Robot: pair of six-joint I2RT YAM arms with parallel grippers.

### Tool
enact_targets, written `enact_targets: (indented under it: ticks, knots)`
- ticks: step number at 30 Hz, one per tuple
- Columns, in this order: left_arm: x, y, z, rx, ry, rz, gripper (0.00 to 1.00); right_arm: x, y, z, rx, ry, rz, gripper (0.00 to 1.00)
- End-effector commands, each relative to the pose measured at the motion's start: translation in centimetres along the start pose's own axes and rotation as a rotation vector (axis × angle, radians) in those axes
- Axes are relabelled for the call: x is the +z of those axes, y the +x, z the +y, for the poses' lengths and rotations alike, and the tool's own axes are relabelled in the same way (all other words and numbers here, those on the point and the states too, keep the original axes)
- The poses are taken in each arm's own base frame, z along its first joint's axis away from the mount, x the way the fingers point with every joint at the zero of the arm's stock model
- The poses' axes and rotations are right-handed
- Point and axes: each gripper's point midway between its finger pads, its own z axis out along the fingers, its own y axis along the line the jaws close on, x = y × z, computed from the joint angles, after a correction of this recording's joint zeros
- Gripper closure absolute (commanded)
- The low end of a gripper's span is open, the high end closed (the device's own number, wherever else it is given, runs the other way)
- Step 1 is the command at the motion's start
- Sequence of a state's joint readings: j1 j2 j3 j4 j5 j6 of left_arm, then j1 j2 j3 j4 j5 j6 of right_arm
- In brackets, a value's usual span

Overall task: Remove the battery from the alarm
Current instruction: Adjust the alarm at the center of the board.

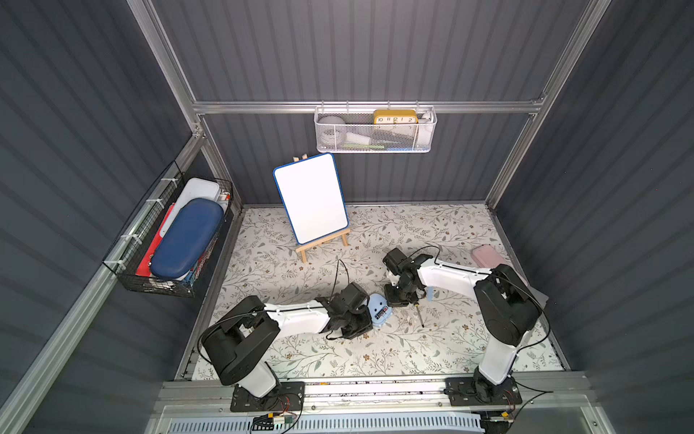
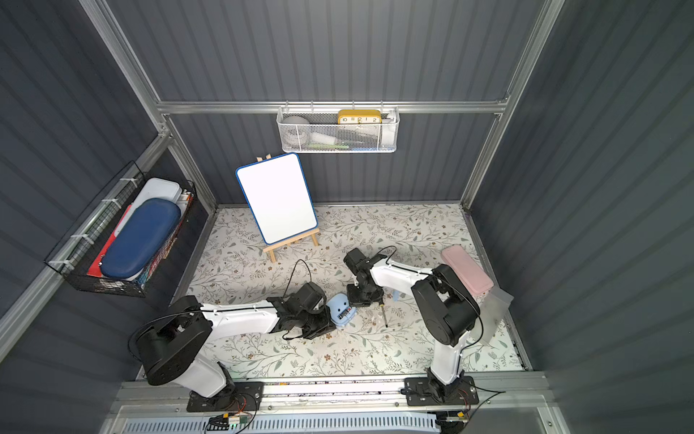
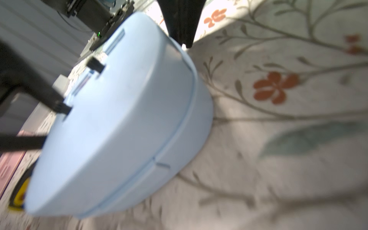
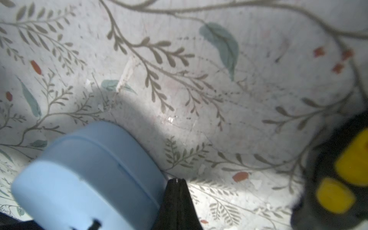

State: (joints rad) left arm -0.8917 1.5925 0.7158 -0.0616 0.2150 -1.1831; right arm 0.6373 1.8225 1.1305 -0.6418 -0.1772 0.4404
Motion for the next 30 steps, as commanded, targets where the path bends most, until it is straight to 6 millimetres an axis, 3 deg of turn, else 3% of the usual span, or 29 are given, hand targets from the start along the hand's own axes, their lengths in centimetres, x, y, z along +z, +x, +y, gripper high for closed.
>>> enact_targets:
  ticks: [1,5,10,14,16,20,24,30]
  knots:
    - [-1.2,-3.0,-0.9,-0.005,0.006,-0.093,1.0,0.2,0.9,0.4,0.008,-0.01,0.016,1.0]
    - [-1.5,-4.5,-0.7,0.006,-0.011,-0.111,1.0,0.2,1.0,0.9,0.003,-0.017,0.018,1.0]
    - [-2.3,-3.4,1.2,-0.005,-0.045,-0.097,1.0,-1.2,0.4,-0.9,-0.005,0.095,-0.023,1.0]
    - [-4.6,-3.2,2.6,-0.016,-0.087,-0.15,1.0,-3.0,-1.0,-1.3,-0.012,0.125,-0.078,1.0]
    - [-6.2,-4.1,2.9,-0.014,-0.105,-0.214,1.0,-3.6,-2.0,-1.2,-0.018,0.126,-0.107,1.0]
    - [-8.6,-8.1,3.2,-0.002,-0.07,-0.318,1.0,-3.8,-4.5,-1.0,-0.023,0.113,-0.121,1.0]
    - [-7.8,-11.3,3.7,0.016,-0.086,-0.321,1.0,-3.1,-6.7,-0.9,-0.014,0.099,-0.112,1.0]
    - [-5.2,-12.8,2.5,0.041,-0.046,-0.281,1.0,-1.6,-7.5,-0.2,-0.015,0.051,-0.072,1.0]
